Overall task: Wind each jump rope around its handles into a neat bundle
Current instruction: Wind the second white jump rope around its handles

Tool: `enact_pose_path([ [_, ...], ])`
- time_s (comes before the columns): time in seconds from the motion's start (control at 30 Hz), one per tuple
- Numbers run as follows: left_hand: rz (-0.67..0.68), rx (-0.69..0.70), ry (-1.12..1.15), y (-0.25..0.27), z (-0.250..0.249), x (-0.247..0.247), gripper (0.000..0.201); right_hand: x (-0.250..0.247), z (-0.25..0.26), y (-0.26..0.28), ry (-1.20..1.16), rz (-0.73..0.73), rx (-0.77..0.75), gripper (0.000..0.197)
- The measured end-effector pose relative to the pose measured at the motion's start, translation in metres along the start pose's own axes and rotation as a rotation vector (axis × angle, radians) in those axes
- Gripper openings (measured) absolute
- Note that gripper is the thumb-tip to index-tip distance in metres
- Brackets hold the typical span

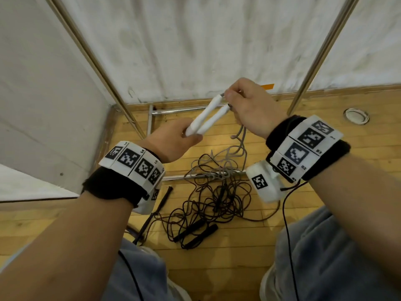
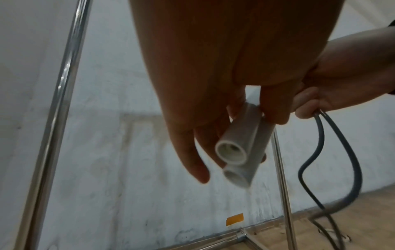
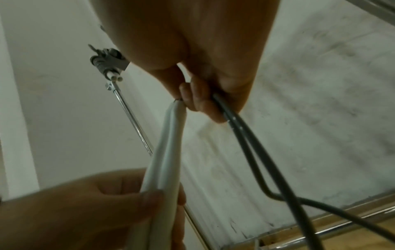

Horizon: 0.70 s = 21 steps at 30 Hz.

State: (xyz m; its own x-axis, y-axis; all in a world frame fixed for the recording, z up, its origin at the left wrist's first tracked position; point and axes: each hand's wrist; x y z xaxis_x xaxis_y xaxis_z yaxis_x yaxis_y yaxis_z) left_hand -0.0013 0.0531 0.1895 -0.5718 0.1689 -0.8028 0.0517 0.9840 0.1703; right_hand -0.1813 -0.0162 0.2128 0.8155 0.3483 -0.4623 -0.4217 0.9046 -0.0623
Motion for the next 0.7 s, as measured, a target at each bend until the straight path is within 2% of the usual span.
enact_pose_path([
  [0.07,-0.029,-0.009,0.057,0.002,0.001,-0.003,0.018,-0.001,0.003,-0.004,-0.018,-0.088,-0.005,0.022],
  [0.2,-0.226,0.066,0.062,0.009,-0.002,-0.008,0.022,-0.007,0.008,-0.010,0.055,-0.224,-0.021,0.023],
  [0.37,-0.301,0.148,-0.004,0.015,-0.016,-0.012,0.026,-0.014,0.017,-0.006,-0.119,-0.343,-0.025,0.026],
  [0.5,-0.309,0.129,0.080,0.018,-0.026,-0.016,0.013,-0.016,0.025,0.002,-0.323,-0.348,-0.045,0.024],
  [0.6,-0.314,0.167,0.146,0.019,-0.035,-0.018,0.010,-0.020,0.031,0.007,-0.506,-0.321,-0.059,0.018],
  [0.7,-0.382,0.201,0.312,0.021,-0.047,-0.020,0.016,-0.024,0.034,0.012,-0.469,-0.288,-0.098,0.025],
])
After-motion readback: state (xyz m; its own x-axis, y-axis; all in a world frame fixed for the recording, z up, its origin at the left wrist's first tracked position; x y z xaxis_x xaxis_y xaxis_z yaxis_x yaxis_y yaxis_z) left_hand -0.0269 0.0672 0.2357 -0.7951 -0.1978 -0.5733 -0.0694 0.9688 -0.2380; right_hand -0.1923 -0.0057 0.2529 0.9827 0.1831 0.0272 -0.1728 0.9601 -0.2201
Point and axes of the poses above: each hand's wrist, its own y-axis away from the middle knuckle, its own x-axis out of the palm, z = x × y, and after that the axes turned 1 degree about y, right-handed
